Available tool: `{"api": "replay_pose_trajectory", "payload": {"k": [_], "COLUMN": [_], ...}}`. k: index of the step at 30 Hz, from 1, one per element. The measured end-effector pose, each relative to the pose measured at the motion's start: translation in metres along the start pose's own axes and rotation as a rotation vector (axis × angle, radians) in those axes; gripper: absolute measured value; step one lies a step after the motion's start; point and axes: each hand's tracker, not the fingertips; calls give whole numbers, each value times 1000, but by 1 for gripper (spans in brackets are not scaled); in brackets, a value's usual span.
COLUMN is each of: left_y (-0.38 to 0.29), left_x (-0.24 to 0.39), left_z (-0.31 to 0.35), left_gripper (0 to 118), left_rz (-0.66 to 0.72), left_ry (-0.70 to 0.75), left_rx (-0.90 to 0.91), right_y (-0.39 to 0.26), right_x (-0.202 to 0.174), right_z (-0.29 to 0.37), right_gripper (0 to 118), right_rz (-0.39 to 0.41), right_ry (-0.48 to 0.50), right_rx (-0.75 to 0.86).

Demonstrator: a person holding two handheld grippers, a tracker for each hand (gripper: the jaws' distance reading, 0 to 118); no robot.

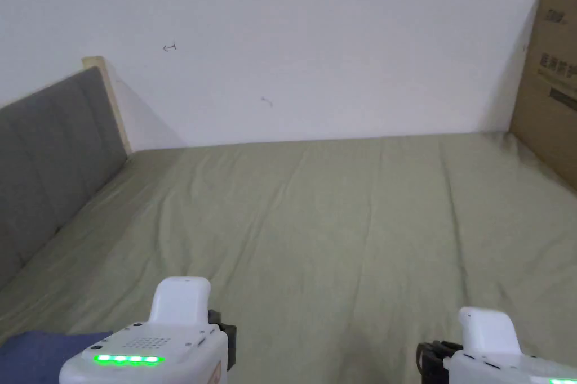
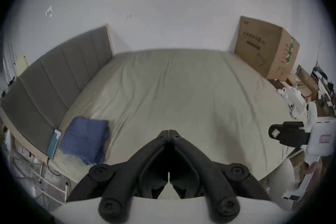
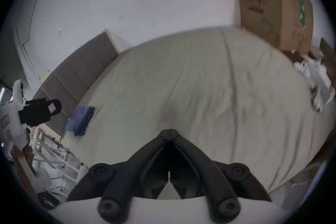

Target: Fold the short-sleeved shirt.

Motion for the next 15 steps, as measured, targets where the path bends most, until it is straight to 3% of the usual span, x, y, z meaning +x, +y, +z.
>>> {"api": "replay_pose_trajectory", "payload": {"k": [3, 9, 15], "left_y": [4, 25, 35], "left_x": [29, 47, 53], "left_z": [23, 71, 96], "left_gripper": [0, 0, 0], "left_rz": [-65, -22, 2], "left_ry": [56, 55, 44], "left_rx": [124, 346, 461], "right_y": [19, 40, 43], "right_x": [-8, -28, -50], "right_z": [31, 80, 107], "right_gripper": [0, 0, 0], "right_rz": [69, 124, 199], "right_ry": [-78, -163, -205], "right_rx": [165, 421, 536]}}
